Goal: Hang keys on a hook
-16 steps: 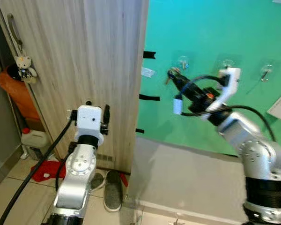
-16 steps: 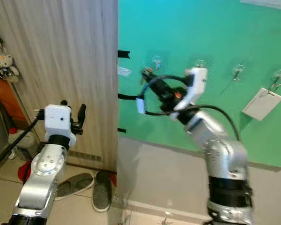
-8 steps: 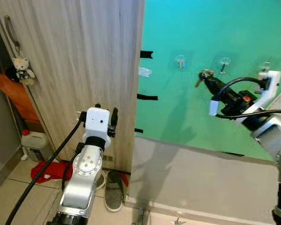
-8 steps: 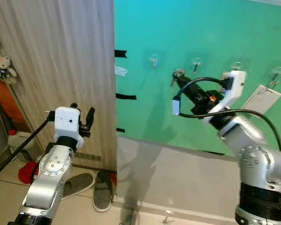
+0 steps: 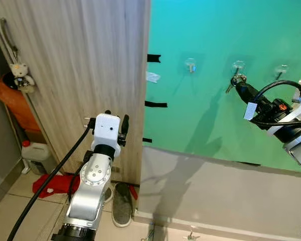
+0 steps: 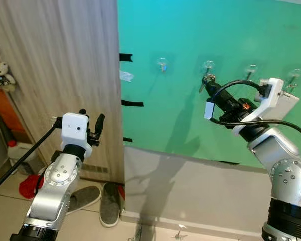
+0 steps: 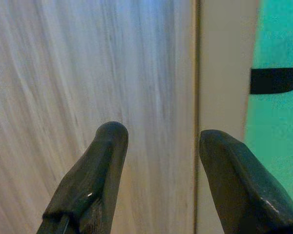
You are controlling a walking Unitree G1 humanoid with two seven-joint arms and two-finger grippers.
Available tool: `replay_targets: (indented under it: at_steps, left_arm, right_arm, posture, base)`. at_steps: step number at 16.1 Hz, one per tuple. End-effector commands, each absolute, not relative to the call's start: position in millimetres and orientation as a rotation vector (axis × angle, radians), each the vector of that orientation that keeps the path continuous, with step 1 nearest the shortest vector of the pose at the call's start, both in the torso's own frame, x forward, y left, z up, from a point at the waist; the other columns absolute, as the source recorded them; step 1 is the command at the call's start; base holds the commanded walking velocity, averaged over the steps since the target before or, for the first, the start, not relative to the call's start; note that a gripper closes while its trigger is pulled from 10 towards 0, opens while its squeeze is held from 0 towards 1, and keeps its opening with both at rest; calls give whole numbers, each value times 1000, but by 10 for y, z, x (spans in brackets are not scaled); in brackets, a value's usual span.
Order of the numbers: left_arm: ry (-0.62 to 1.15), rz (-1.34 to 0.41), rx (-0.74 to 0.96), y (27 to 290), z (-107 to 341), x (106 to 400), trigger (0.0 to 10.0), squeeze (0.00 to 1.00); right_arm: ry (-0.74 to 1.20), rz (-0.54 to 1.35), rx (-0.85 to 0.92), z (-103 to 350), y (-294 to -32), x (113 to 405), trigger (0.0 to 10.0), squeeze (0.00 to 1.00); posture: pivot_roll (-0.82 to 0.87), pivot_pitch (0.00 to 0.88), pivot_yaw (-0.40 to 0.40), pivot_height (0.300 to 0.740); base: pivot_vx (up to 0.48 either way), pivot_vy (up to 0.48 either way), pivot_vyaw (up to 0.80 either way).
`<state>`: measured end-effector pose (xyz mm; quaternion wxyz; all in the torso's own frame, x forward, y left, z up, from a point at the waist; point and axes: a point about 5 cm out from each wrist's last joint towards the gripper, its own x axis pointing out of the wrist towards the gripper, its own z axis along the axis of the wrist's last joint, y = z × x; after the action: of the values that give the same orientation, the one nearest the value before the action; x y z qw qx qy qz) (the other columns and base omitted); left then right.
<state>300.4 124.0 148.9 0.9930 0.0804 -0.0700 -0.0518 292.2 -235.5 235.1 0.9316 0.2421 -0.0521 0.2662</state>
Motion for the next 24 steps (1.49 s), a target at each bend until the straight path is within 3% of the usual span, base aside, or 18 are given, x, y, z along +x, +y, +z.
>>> replay_targets:
  at_steps: [1, 16, 24]
  left_arm:
    - [-148, -120, 149, 1200, 1506, 3033, 10000, 0]
    - [-151, -109, 131, 1209, 1503, 3035, 10000, 0]
    - [-138, -111, 124, 1233, 1486, 3042, 10000, 0]
  right_arm:
    - [-111, 535, 515, 2374, -2383, 2938, 0, 0]
    - [-64, 552, 600, 2347, -2286, 3111, 0, 0]
    - [37, 479, 718, 2027, -2344, 3146, 0, 0]
  posture:
    - [-98, 0, -13, 740]
    - [-71, 0, -39, 740]
    - [-62, 0, -39, 740]
  base:
    - [0, 0, 0]
    - [0, 0, 0]
    - [0, 0, 0]
